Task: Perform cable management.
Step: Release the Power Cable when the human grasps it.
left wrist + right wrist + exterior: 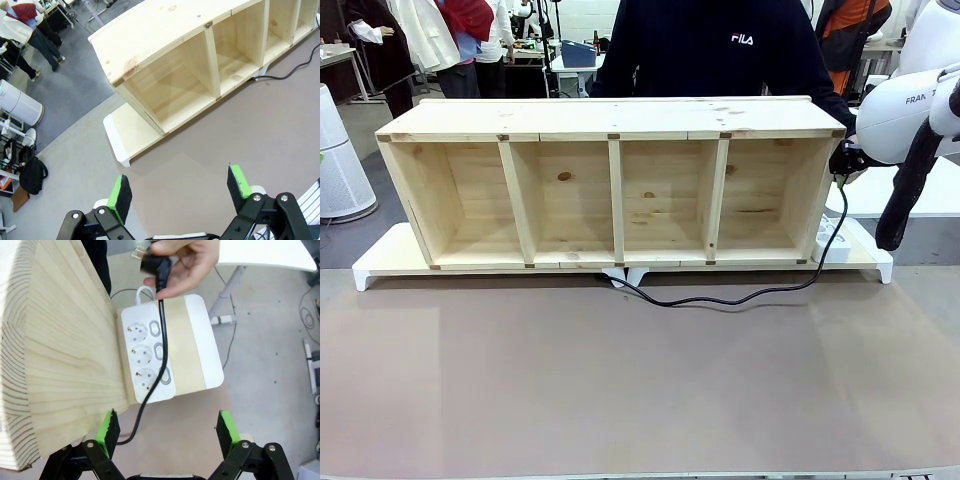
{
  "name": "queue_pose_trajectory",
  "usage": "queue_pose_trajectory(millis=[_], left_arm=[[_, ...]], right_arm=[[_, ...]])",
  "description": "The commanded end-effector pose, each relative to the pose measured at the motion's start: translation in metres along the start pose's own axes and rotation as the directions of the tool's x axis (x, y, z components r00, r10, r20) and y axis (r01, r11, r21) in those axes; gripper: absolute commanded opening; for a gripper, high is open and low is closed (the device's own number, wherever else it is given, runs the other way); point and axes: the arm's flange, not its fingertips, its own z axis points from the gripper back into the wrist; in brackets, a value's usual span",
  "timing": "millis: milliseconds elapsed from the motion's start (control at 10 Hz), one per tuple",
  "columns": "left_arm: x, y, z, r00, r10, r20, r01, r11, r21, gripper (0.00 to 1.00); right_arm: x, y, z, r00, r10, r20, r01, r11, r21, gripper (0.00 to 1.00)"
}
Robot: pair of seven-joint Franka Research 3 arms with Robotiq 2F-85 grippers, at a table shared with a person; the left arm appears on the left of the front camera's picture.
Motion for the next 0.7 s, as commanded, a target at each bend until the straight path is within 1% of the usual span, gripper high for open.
queue_pose_trajectory(millis=[0,600], left_arm=[[0.0013,0.0002,-0.0016,1.0,0.017,0.008,-0.017,1.0,0.002,1.0],[0.0013,0.0002,-0.0016,1.0,0.017,0.008,-0.017,1.0,0.002,1.0]], right_arm=[[-0.0001,0.0002,-0.0001,1.0,0.001,0.0,-0.001,1.0,0.0,1.0],[-0.0001,0.0002,-0.0001,1.0,0.001,0.0,-0.001,1.0,0.0,1.0]])
